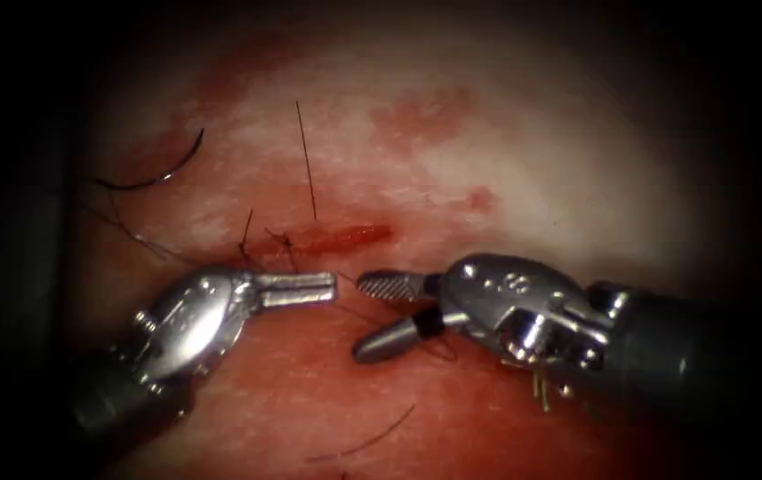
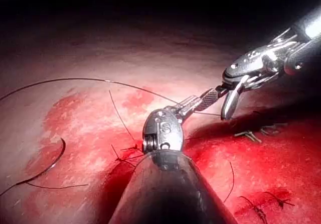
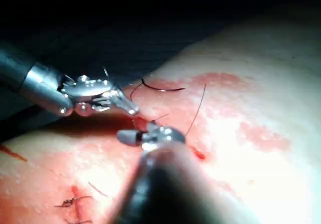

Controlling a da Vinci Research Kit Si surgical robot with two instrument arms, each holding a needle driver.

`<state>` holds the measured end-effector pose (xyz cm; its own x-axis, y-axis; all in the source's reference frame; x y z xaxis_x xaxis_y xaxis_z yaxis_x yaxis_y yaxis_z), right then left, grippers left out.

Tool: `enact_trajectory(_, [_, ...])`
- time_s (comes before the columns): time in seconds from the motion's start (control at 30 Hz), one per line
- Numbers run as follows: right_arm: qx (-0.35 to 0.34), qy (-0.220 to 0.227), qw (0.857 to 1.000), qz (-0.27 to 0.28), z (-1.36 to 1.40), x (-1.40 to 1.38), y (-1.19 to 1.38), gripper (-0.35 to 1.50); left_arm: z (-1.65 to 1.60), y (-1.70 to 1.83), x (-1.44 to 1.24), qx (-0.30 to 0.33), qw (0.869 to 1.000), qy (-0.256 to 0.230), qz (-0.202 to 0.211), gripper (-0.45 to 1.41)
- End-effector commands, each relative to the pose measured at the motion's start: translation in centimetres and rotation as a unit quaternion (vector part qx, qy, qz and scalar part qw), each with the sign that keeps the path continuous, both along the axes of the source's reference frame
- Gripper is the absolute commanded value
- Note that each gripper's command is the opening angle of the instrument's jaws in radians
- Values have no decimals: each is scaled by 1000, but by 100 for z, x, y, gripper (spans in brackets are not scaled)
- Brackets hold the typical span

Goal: Wound Closure

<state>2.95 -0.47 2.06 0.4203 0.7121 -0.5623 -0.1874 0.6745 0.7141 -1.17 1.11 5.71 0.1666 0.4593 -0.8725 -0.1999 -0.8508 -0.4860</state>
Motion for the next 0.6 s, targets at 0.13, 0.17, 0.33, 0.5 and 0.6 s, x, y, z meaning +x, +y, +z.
enact_trajectory(0.13, [-2, -1, 1000, -4, 5, 11, -3, 11, 4, 3, -4, 0, 1000, 0, 1, -45])
enact_trajectory(0.17, [-2, -1, 1000, -4, 4, 12, -4, -13, 3, 3, -4, 0, 1000, 0, 1, -45])
enact_trajectory(0.33, [-4, -1, 1000, -6, 1, 15, -9, -35, 1, 2, -4, 0, 1000, 0, 2, -45])
enact_trajectory(0.5, [-3, -2, 1000, -9, 3, 13, -10, -35, -3, 2, -4, 1, 1000, 0, 2, -45])
enact_trajectory(0.6, [-2, 0, 1000, -5, 5, 12, -4, -35, -6, 1, -4, 1, 1000, 0, 2, -45])
